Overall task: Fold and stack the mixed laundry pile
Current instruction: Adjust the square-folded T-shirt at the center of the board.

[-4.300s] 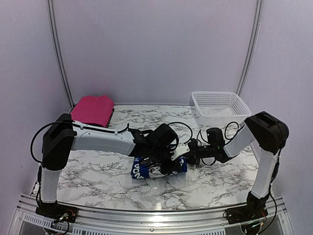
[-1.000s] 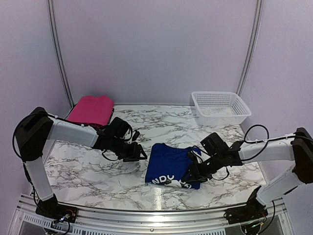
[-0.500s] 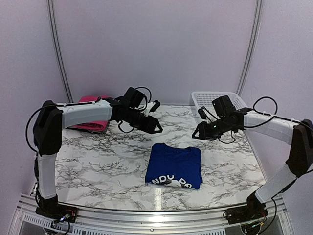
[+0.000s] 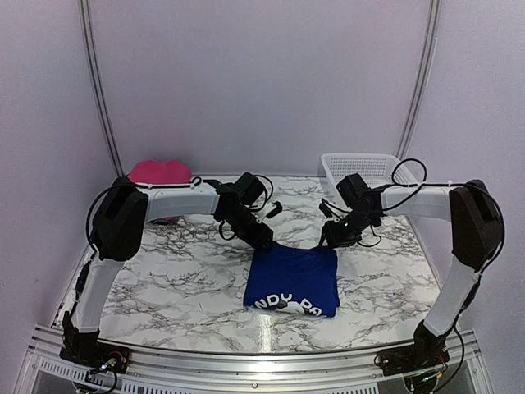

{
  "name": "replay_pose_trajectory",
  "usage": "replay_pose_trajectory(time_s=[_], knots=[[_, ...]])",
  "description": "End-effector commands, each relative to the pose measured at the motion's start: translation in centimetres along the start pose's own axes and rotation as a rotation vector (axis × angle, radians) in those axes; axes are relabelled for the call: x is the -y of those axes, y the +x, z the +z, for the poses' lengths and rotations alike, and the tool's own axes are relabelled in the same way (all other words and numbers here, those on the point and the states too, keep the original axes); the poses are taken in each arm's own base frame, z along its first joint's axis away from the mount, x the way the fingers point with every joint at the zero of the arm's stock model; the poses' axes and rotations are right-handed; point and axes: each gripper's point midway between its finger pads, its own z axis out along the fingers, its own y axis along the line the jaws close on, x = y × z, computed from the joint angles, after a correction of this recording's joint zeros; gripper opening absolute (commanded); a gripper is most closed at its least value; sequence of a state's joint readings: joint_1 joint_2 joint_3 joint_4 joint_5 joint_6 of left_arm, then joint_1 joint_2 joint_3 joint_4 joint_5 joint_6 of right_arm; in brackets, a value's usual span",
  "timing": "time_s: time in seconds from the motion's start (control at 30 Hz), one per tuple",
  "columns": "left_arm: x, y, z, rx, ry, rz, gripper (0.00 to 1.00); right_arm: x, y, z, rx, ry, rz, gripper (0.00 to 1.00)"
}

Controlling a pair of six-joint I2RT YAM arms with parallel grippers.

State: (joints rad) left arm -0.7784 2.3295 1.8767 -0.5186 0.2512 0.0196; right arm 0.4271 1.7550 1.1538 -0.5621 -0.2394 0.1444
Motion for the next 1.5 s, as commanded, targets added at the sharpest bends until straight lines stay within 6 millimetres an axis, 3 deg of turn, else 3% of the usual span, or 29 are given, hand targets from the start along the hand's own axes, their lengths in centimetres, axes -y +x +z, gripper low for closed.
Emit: replay_pose_trajectory(time_s=[0.0,0.3,0.57,0.63,0.77,0.93,1.07,1.17,1.23,1.3,1.33,1.47], knots=[[0.4,-0.6,0.1,-0.005,-0.016,0.031,0.56,-0.4,-1.1,-0.1,0.011,-0.017,-0.038,0.39],[1.1,-1.8,0.9,0.015,0.022,0.031,0.56,-0.4,-0.9,0.7,-0.011,-0.024,-0.041,0.24],[0.9,-0.5,2.1,-0.018,0.015,0.048,0.41,-0.9,-1.5,0.3,0.0,-0.043,-0.043,0.11],[0.8,-0.7,1.9,-0.014,0.004,0.053,0.31,-1.0,-1.5,0.2,0.0,-0.045,-0.044,0.08],[0.8,-1.2,1.2,0.003,-0.01,0.048,0.0,-0.9,-1.3,0.1,-0.003,-0.04,-0.043,0.03],[-0.5,-2.3,-1.3,0.084,-0.1,0.021,0.0,0.0,-0.9,-0.5,0.013,0.014,-0.03,0.0],[-2.3,-3.4,-3.9,0.198,-0.164,-0.095,0.0,0.5,-1.2,-0.2,0.028,0.035,-0.022,0.0],[-3.8,-3.1,-4.7,0.245,-0.192,-0.168,0.0,0.8,-1.7,0.2,0.037,0.047,-0.021,0.0],[-3.7,-3.2,-4.6,0.266,-0.18,-0.181,0.0,1.1,-2.2,0.3,0.048,0.062,-0.019,0.0],[-3.5,-3.1,-4.0,0.258,-0.163,-0.187,0.05,1.2,-3.0,0.3,0.069,0.071,-0.016,0.05],[-3.7,-3.0,-3.9,0.254,-0.169,-0.199,0.15,1.2,-3.4,0.2,0.079,0.076,-0.014,0.11],[-5.2,-2.7,-5.5,0.281,-0.225,-0.287,0.78,1.9,-5.9,-1.1,0.131,0.144,-0.019,0.43]])
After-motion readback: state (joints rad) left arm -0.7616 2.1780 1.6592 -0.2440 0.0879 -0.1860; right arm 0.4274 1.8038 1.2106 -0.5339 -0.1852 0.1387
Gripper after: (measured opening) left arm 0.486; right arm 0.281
